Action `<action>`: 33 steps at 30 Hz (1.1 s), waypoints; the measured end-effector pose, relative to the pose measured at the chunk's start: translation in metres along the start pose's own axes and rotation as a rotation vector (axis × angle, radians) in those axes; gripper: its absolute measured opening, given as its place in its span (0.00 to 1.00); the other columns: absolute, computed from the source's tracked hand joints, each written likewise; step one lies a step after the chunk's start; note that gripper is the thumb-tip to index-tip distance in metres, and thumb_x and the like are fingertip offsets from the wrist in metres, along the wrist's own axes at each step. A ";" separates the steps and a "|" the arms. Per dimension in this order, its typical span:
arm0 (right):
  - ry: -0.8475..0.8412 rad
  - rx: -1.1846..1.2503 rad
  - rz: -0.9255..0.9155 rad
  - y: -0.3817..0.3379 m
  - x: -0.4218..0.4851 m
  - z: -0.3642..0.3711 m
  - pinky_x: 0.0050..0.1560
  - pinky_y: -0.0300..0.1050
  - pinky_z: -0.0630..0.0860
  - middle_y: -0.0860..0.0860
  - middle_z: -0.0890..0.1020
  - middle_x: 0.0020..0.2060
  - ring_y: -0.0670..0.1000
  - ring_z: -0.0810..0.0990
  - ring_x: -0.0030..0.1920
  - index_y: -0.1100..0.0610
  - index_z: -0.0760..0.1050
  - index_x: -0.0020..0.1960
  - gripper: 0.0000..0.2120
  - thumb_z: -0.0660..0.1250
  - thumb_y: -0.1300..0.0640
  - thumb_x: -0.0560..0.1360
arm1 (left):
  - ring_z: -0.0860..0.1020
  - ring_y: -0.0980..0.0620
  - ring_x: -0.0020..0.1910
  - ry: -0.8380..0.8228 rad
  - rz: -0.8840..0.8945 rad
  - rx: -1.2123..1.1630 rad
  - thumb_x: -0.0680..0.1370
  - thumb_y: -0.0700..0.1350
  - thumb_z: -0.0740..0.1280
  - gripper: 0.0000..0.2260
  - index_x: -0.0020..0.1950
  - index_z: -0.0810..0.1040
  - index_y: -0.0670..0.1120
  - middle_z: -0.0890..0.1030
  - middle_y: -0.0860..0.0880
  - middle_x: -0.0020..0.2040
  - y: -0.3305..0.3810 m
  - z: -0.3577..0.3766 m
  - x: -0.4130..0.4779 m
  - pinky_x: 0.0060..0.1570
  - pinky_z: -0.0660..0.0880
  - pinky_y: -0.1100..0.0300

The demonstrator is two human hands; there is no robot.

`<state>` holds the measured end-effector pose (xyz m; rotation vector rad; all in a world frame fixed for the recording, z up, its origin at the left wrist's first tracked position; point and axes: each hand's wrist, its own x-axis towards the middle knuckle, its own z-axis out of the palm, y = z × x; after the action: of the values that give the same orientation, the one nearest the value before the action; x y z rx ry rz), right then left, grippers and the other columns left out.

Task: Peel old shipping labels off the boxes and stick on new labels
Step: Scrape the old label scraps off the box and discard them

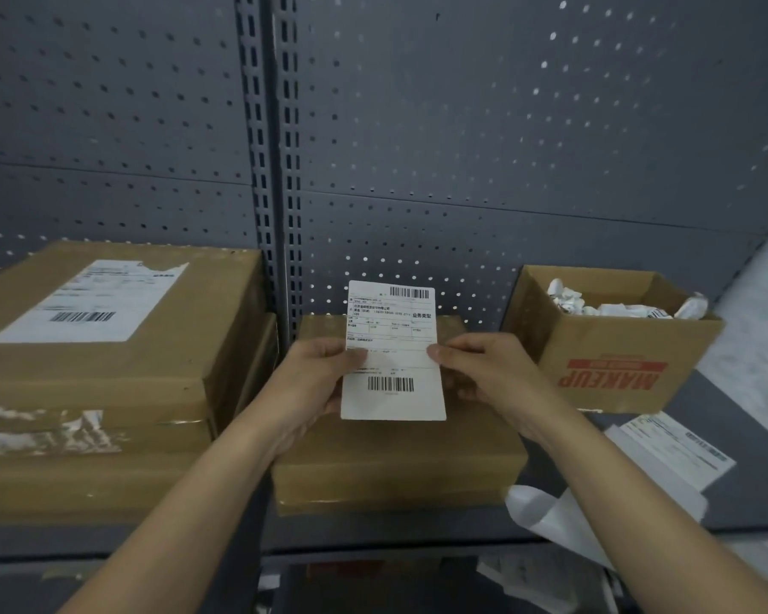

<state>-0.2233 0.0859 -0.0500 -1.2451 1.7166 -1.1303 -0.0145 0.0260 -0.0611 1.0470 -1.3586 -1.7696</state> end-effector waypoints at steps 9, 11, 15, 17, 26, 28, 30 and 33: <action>0.009 0.040 -0.013 -0.005 0.008 -0.005 0.46 0.47 0.79 0.57 0.86 0.44 0.53 0.81 0.43 0.60 0.83 0.48 0.04 0.71 0.60 0.76 | 0.85 0.48 0.49 -0.070 -0.021 0.158 0.81 0.42 0.65 0.09 0.59 0.81 0.42 0.86 0.45 0.50 0.008 -0.004 0.001 0.51 0.82 0.53; -0.005 0.068 0.001 -0.006 0.009 -0.007 0.47 0.46 0.79 0.60 0.85 0.45 0.53 0.80 0.42 0.61 0.82 0.48 0.04 0.70 0.61 0.77 | 0.85 0.49 0.49 -0.093 -0.025 0.193 0.81 0.41 0.66 0.09 0.59 0.81 0.42 0.86 0.46 0.50 0.010 -0.004 0.000 0.52 0.82 0.53; -0.043 0.123 0.031 -0.006 0.011 -0.007 0.44 0.42 0.80 0.59 0.85 0.43 0.51 0.80 0.40 0.62 0.82 0.48 0.04 0.70 0.62 0.77 | 0.85 0.48 0.50 -0.093 -0.036 0.197 0.79 0.39 0.68 0.09 0.59 0.81 0.40 0.86 0.45 0.50 0.011 -0.002 0.000 0.54 0.81 0.50; -0.044 0.117 0.039 -0.005 0.011 -0.008 0.43 0.42 0.79 0.56 0.86 0.42 0.50 0.81 0.39 0.61 0.82 0.48 0.04 0.70 0.61 0.77 | 0.85 0.49 0.50 -0.059 -0.035 0.191 0.78 0.37 0.69 0.10 0.59 0.81 0.40 0.86 0.46 0.50 0.010 -0.002 0.000 0.53 0.81 0.51; -0.092 0.110 0.101 -0.006 0.010 -0.009 0.43 0.44 0.83 0.55 0.87 0.43 0.52 0.85 0.41 0.62 0.81 0.49 0.08 0.75 0.60 0.73 | 0.85 0.52 0.48 -0.013 0.081 0.290 0.76 0.34 0.71 0.17 0.61 0.79 0.50 0.87 0.50 0.48 0.005 0.002 -0.004 0.47 0.83 0.56; -0.107 0.077 0.106 -0.008 0.010 -0.009 0.44 0.45 0.83 0.53 0.87 0.42 0.52 0.86 0.43 0.62 0.80 0.49 0.09 0.76 0.61 0.72 | 0.85 0.54 0.47 -0.007 0.116 0.338 0.75 0.34 0.71 0.20 0.59 0.77 0.56 0.87 0.51 0.47 0.005 0.003 -0.003 0.45 0.83 0.58; -0.107 0.045 0.105 -0.007 0.010 -0.009 0.44 0.45 0.83 0.53 0.87 0.43 0.51 0.87 0.44 0.61 0.79 0.49 0.10 0.76 0.62 0.71 | 0.85 0.56 0.46 0.013 0.163 0.447 0.74 0.35 0.73 0.23 0.54 0.75 0.63 0.86 0.54 0.46 0.005 0.003 -0.003 0.45 0.82 0.59; -0.094 -0.005 0.088 -0.005 0.011 -0.009 0.42 0.43 0.83 0.54 0.86 0.44 0.51 0.86 0.45 0.60 0.79 0.50 0.12 0.78 0.63 0.69 | 0.83 0.61 0.44 0.046 0.219 0.613 0.73 0.39 0.75 0.23 0.53 0.74 0.66 0.85 0.61 0.44 0.004 0.003 -0.001 0.45 0.79 0.63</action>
<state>-0.2326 0.0766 -0.0432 -1.1946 1.6885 -1.0010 -0.0168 0.0270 -0.0561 1.1771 -1.9642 -1.1815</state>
